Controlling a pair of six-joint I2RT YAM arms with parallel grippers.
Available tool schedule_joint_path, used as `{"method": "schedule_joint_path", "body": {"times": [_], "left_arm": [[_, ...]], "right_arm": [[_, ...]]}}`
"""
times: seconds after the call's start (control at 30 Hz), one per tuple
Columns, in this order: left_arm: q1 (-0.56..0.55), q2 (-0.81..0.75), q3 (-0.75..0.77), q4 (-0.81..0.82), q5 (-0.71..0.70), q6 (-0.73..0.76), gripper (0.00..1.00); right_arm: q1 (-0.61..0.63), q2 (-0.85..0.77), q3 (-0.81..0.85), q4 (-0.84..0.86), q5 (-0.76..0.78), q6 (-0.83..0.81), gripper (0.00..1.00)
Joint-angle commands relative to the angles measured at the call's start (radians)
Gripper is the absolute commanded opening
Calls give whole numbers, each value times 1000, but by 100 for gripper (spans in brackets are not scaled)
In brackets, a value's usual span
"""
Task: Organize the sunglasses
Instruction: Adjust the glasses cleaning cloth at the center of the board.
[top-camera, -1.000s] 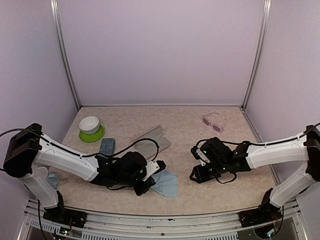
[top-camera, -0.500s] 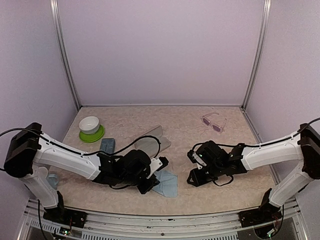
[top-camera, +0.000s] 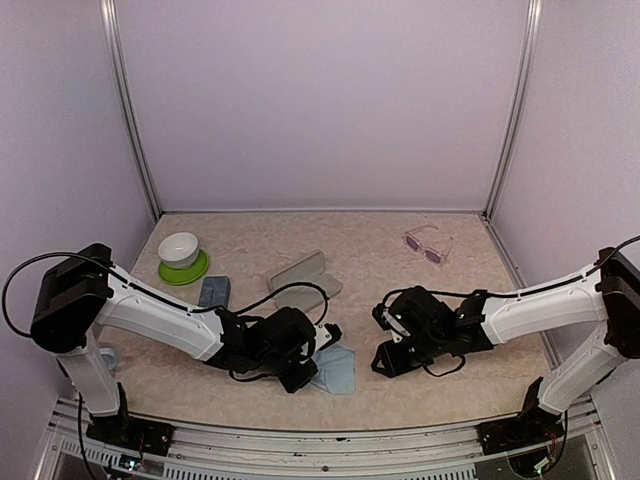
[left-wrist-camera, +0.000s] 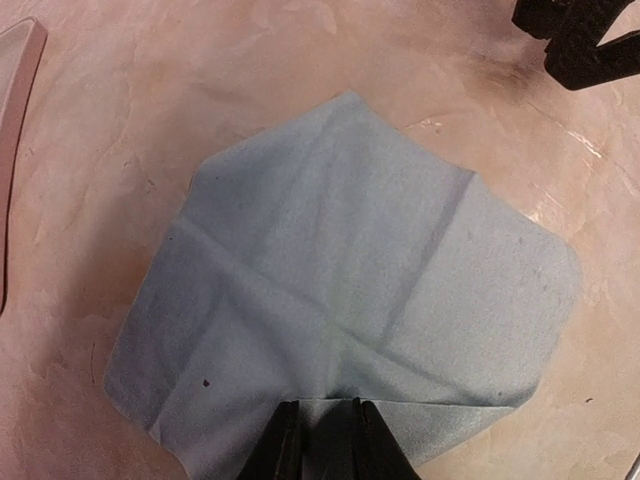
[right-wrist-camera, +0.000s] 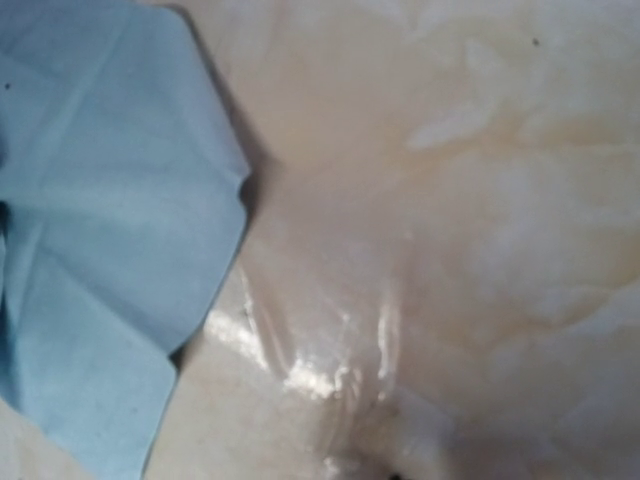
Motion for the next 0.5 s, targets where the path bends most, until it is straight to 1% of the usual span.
{"method": "schedule_joint_path", "body": {"times": [0.0,0.07,0.2,0.3,0.47], "left_arm": [[-3,-7,12,-6,-20,-7,18],[-4,-24,3,-1,-28,-9,15],[-3,-46,-18,12,-26,-7,6],[-5,-48,-28,19,-8,-7,1],[-4,-47,-38,34,5,-13,0]], "right_arm": [[15,-18,-5,4,21,20,29],[16,-13,-2,6,22,21,29],[22,0,5,10,21,21,29],[25,8,11,10,22,20,29],[32,15,14,10,20,22,29]]}}
